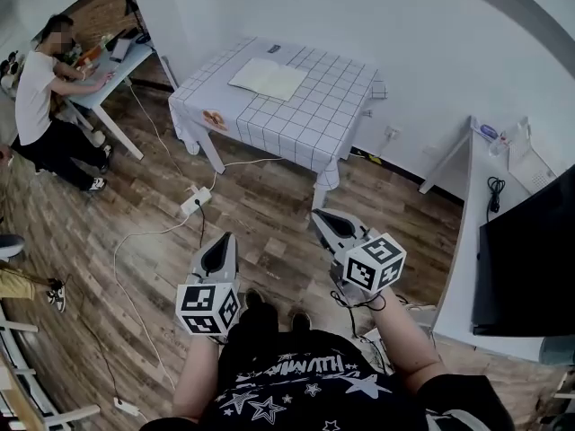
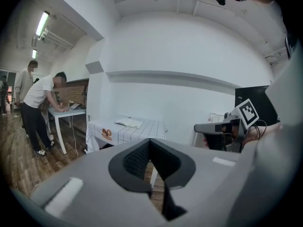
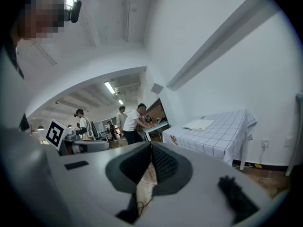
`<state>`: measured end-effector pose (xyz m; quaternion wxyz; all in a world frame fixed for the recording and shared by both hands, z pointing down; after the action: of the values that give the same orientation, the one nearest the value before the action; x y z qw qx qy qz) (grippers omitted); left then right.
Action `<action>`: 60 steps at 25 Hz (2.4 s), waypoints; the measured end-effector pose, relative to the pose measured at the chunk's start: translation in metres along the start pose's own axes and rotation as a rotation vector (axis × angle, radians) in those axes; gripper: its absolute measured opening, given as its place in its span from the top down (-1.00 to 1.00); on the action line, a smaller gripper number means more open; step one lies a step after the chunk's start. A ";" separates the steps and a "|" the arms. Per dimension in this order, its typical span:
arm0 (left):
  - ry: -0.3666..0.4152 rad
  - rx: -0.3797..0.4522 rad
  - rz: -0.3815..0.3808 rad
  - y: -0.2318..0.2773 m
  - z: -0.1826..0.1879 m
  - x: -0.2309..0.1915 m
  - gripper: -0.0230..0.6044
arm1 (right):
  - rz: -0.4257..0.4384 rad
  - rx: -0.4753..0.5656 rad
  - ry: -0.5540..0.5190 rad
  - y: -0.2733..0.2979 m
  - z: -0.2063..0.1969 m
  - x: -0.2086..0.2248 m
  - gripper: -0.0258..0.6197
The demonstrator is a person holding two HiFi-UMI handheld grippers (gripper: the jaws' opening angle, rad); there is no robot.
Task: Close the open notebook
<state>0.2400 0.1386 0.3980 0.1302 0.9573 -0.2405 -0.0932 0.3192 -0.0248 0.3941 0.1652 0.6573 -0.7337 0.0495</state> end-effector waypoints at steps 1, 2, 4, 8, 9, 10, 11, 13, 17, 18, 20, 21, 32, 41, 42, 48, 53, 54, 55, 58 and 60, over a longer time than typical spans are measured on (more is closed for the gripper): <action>-0.004 0.000 -0.002 0.002 0.000 -0.001 0.90 | -0.006 -0.004 0.008 0.000 -0.002 0.002 0.88; -0.009 -0.002 -0.005 0.005 -0.001 -0.003 0.90 | -0.011 -0.010 0.016 0.000 -0.005 0.004 0.88; -0.018 -0.011 -0.011 0.011 -0.004 -0.006 0.90 | -0.021 -0.024 0.021 0.001 -0.011 0.008 0.88; -0.032 -0.022 -0.045 0.031 -0.009 -0.010 0.90 | -0.064 -0.042 0.021 0.002 -0.015 0.022 0.88; -0.031 -0.025 -0.058 0.036 -0.009 -0.011 0.90 | -0.080 -0.044 0.023 0.003 -0.015 0.025 0.88; -0.030 -0.028 -0.073 0.041 -0.009 -0.012 0.90 | -0.094 -0.045 0.026 0.005 -0.014 0.028 0.88; -0.029 -0.030 -0.086 0.046 -0.007 -0.015 0.90 | -0.106 -0.045 0.029 0.008 -0.012 0.031 0.88; -0.031 -0.029 -0.105 0.056 -0.003 -0.024 0.90 | -0.122 -0.044 0.030 0.018 -0.009 0.034 0.88; -0.048 -0.036 -0.120 0.075 0.000 -0.054 0.90 | -0.151 -0.052 0.036 0.049 -0.007 0.041 0.88; -0.049 -0.042 -0.122 0.080 0.000 -0.064 0.90 | -0.155 -0.055 0.038 0.058 -0.007 0.042 0.88; -0.052 -0.047 -0.123 0.091 0.003 -0.084 0.90 | -0.153 -0.058 0.037 0.078 -0.005 0.043 0.88; -0.054 -0.046 -0.123 0.097 0.006 -0.095 0.90 | -0.154 -0.057 0.035 0.089 -0.003 0.044 0.88; -0.093 -0.006 -0.128 0.143 0.042 -0.206 0.90 | -0.173 -0.085 -0.011 0.217 0.022 0.047 0.88; -0.097 -0.002 -0.168 0.156 0.051 -0.268 0.90 | -0.202 -0.102 -0.004 0.274 0.021 0.033 0.88; -0.094 -0.004 -0.172 0.158 0.050 -0.273 0.90 | -0.204 -0.108 -0.004 0.278 0.019 0.031 0.88; -0.122 -0.003 -0.184 0.166 0.050 -0.288 0.90 | -0.234 -0.163 -0.028 0.281 0.013 0.036 0.88; -0.125 -0.012 -0.168 0.168 0.047 -0.302 0.90 | -0.254 -0.166 0.009 0.298 0.015 0.053 0.88; -0.127 -0.014 -0.158 0.167 0.045 -0.307 0.90 | -0.247 -0.168 0.008 0.304 0.015 0.055 0.88; -0.129 -0.016 -0.146 0.167 0.044 -0.312 0.90 | -0.236 -0.170 0.004 0.312 0.016 0.057 0.88; -0.141 -0.016 -0.103 0.167 0.045 -0.331 0.90 | -0.193 -0.187 -0.016 0.340 0.018 0.061 0.88; -0.147 -0.014 -0.076 0.171 0.047 -0.342 0.90 | -0.171 -0.201 -0.025 0.358 0.019 0.066 0.88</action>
<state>-0.1426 0.1498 0.4431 0.1152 0.9555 -0.2122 -0.1696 -0.0405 -0.0460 0.4482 0.2245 0.6982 -0.6782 -0.0467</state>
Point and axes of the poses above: the fingertips, and each gripper's own axes: y forward along the fingers, x to its right, z out of its top, the point moved 1 cm from there along -y, backward along the fingers, and after that the axes turned 3 degrees about -z, right-handed, at the moved point
